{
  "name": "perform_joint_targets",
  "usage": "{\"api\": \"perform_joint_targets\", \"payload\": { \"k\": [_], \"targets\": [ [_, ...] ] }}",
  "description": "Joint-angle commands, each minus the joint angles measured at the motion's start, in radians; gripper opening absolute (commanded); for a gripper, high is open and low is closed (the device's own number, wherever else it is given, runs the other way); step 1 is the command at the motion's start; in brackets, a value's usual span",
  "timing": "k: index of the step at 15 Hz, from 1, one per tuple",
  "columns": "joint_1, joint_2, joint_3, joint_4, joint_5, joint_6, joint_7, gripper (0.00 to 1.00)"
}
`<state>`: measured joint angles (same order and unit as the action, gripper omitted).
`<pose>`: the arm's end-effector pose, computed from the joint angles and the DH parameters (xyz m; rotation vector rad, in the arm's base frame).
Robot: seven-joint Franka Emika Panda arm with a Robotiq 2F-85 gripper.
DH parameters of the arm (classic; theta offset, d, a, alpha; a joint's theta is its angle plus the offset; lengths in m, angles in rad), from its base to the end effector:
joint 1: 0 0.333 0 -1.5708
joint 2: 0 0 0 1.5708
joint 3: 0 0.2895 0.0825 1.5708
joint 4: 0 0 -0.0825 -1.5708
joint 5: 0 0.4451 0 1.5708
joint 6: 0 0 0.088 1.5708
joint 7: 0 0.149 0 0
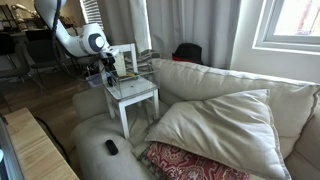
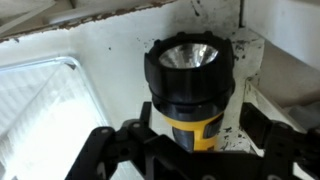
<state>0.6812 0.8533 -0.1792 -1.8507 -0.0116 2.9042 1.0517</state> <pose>0.5793 0.3084 -0.0271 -2.9827 0.7046 -0.3743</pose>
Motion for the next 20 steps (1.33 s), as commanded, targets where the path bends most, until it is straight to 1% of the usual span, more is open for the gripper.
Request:
{"api": "perform_joint_targets", "payload": {
  "k": [1, 2, 3, 4, 7, 14, 17, 18, 19, 20],
  "targets": [
    [-0.008, 0.04, 0.001, 0.022, 0.012, 0.036, -0.017, 0.58],
    [-0.008, 0.041, -0.001, 0.02, 0.013, 0.038, -0.018, 0.49],
    [-0.011, 0.041, -0.001, 0.018, 0.015, 0.039, -0.019, 0.42],
    [-0.019, 0.035, 0.006, 0.016, 0.019, 0.04, -0.024, 0.4],
    [-0.03, 0.021, 0.014, 0.011, 0.022, 0.044, -0.036, 0.39],
    [-0.009, -0.041, -0.02, -0.023, 0.032, 0.116, -0.026, 0.39],
    [-0.011, -0.052, -0.028, -0.019, 0.04, 0.112, -0.025, 0.39],
    [-0.014, -0.047, -0.027, -0.013, 0.04, 0.113, -0.028, 0.71],
    [-0.016, -0.041, -0.024, -0.007, 0.039, 0.107, -0.031, 0.92],
    [-0.021, -0.034, -0.017, -0.002, 0.041, 0.104, -0.036, 0.95]
  ]
}}
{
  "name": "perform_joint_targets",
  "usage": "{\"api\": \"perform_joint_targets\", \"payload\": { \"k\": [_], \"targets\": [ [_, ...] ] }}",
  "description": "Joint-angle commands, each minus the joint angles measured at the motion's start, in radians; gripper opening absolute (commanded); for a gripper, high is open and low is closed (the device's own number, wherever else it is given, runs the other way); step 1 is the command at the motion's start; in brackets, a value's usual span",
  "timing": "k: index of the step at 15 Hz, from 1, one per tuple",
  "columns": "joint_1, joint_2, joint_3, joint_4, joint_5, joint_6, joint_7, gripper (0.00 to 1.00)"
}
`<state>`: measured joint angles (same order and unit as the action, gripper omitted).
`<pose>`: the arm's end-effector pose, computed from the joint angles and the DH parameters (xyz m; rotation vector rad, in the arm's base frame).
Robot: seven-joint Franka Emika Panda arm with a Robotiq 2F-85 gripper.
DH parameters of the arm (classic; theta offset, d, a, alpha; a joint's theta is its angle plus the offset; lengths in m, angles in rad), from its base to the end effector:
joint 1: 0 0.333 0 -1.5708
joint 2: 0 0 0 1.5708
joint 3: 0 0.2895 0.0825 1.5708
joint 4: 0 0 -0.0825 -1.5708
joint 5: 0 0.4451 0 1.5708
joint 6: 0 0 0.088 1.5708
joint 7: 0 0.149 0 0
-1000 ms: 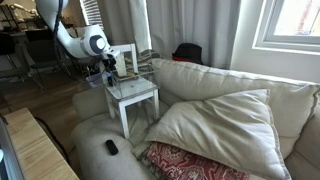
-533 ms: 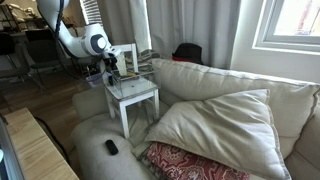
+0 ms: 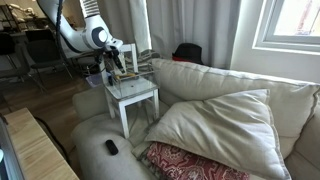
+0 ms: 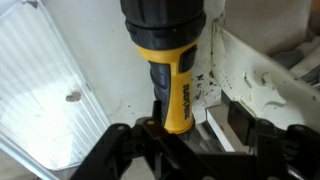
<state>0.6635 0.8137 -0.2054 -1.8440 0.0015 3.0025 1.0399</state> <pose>0.6166 0.2994 0.0166 -2.8603 0.7200 -0.5306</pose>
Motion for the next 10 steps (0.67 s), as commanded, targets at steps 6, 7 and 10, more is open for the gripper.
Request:
{"api": "perform_joint_targets", "payload": {
  "k": [6, 7, 10],
  "targets": [
    [-0.005, 0.082, 0.006, 0.04, 0.008, 0.005, -0.09, 1.0],
    [-0.008, 0.091, 0.012, 0.047, 0.012, 0.009, -0.103, 1.0],
    [-0.005, 0.126, 0.017, 0.068, 0.023, 0.018, -0.122, 1.0]
  ]
}}
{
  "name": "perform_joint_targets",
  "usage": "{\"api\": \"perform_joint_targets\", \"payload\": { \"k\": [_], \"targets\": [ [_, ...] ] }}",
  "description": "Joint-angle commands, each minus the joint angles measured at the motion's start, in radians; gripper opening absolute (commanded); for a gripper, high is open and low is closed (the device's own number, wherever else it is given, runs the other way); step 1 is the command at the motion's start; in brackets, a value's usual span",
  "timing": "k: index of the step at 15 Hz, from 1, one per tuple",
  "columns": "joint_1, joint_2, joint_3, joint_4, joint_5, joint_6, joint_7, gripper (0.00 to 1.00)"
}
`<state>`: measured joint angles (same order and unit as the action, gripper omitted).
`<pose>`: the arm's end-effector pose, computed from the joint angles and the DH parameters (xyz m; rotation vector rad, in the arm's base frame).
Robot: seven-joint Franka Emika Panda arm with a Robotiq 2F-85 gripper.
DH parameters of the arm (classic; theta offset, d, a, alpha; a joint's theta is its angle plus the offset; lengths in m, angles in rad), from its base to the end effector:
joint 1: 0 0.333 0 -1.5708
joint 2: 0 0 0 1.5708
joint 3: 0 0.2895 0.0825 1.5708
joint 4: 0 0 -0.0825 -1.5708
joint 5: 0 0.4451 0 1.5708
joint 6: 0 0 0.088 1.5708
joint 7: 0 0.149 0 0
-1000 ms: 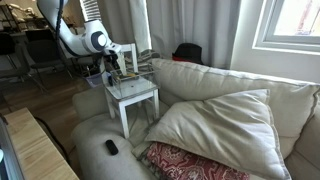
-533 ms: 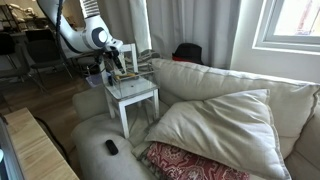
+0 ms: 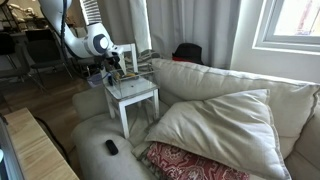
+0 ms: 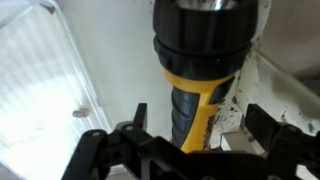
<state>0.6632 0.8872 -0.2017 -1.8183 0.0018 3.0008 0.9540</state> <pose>0.6055 0.2935 -0.0225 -2.9487 0.5930 -0.4992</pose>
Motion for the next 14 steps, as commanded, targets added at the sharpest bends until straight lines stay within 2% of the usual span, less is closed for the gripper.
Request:
{"api": "perform_joint_targets", "payload": {
  "k": [1, 5, 6, 7, 8, 9, 14],
  "targets": [
    [0.004, 0.066, 0.006, 0.05, 0.026, 0.026, -0.031, 1.0],
    [0.019, 0.115, -0.012, 0.079, 0.038, 0.084, -0.027, 1.0],
    [0.015, 0.124, -0.007, 0.085, 0.045, 0.091, -0.031, 0.97],
    [0.011, 0.133, -0.002, 0.091, 0.055, 0.101, -0.034, 0.81],
    [0.007, 0.14, 0.004, 0.096, 0.065, 0.107, -0.039, 0.72],
    [0.006, 0.148, 0.006, 0.103, 0.074, 0.114, -0.045, 0.7],
    [-0.002, 0.152, 0.02, 0.119, 0.114, 0.12, -0.077, 0.29]
  ]
}}
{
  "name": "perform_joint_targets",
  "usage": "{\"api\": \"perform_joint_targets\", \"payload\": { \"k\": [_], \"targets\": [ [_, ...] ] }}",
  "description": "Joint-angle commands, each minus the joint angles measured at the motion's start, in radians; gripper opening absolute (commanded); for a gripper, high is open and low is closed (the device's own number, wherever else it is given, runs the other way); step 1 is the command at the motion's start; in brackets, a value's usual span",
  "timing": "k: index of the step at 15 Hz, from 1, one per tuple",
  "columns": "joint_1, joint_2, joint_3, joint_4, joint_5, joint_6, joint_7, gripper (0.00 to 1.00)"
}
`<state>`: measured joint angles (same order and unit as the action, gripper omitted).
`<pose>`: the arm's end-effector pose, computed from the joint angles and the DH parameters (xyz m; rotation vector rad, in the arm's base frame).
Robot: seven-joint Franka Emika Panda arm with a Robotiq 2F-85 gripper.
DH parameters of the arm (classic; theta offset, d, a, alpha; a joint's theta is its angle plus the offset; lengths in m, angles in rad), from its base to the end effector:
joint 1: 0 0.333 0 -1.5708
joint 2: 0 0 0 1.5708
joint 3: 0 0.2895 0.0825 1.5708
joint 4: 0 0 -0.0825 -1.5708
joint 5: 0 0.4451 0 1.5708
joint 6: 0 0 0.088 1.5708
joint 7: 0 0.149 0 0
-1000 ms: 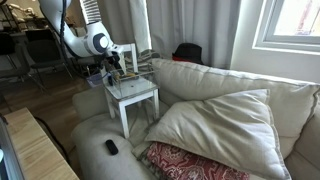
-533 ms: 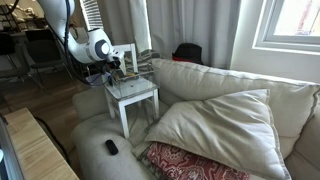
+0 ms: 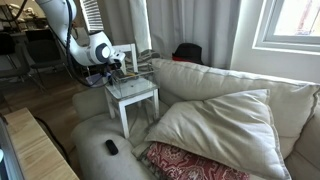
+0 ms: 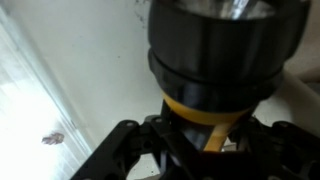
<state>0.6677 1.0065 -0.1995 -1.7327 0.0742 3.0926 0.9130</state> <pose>0.6115 0.2983 -0.0558 -2.8964 0.5804 -0.5575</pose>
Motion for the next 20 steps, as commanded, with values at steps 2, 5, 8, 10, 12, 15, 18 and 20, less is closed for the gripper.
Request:
{"api": "perform_joint_targets", "payload": {
  "k": [2, 5, 8, 10, 12, 15, 18, 20],
  "targets": [
    [-0.009, 0.024, 0.022, 0.029, 0.056, 0.033, -0.051, 0.22],
    [-0.014, 0.003, 0.024, 0.012, 0.075, 0.05, -0.069, 0.21],
    [0.0, -0.036, 0.005, -0.023, 0.096, 0.087, -0.087, 0.21],
    [0.012, -0.061, -0.007, -0.044, 0.11, 0.11, -0.105, 0.21],
    [0.019, -0.091, -0.015, -0.067, 0.124, 0.105, -0.127, 0.21],
    [0.038, -0.158, -0.036, -0.121, 0.153, 0.073, -0.138, 0.21],
    [0.063, -0.237, -0.065, -0.197, 0.17, 0.061, -0.135, 0.21],
    [0.079, -0.282, -0.087, -0.241, 0.176, 0.054, -0.134, 0.21]
  ]
}}
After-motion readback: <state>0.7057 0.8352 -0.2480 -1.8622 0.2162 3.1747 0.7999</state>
